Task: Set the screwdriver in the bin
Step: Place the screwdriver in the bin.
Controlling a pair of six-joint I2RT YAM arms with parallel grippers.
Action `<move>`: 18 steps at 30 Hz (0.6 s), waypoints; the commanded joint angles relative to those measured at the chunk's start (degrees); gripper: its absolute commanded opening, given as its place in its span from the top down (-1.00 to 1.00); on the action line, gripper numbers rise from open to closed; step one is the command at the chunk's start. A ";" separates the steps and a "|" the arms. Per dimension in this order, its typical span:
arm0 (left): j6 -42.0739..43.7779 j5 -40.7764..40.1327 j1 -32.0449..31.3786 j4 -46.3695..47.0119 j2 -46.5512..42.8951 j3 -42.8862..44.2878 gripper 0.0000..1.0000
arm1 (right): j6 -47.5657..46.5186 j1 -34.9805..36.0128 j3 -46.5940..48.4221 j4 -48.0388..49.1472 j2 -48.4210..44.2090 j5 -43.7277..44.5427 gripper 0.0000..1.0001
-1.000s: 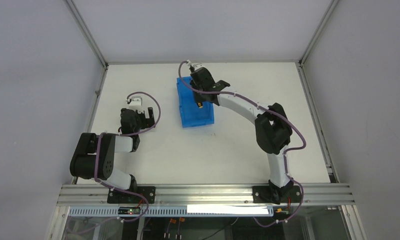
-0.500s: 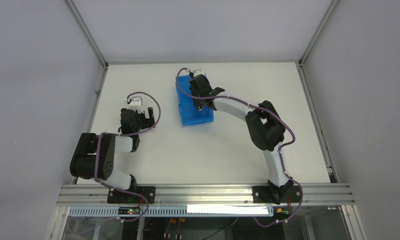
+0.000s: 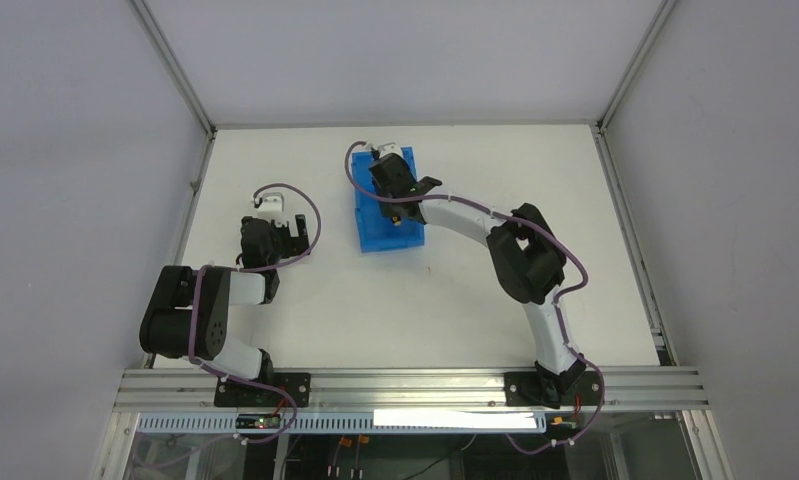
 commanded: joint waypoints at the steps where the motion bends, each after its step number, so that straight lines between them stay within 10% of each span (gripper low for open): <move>1: -0.45 0.05 0.71 1.56 -0.52 1.04 -0.99 | -0.10 1.31 4.05 -1.77 0.19 2.34 0.20; 18: -0.44 0.01 0.71 1.54 -0.51 1.04 -0.99 | -0.75 2.11 10.99 -7.52 -3.23 2.54 -0.10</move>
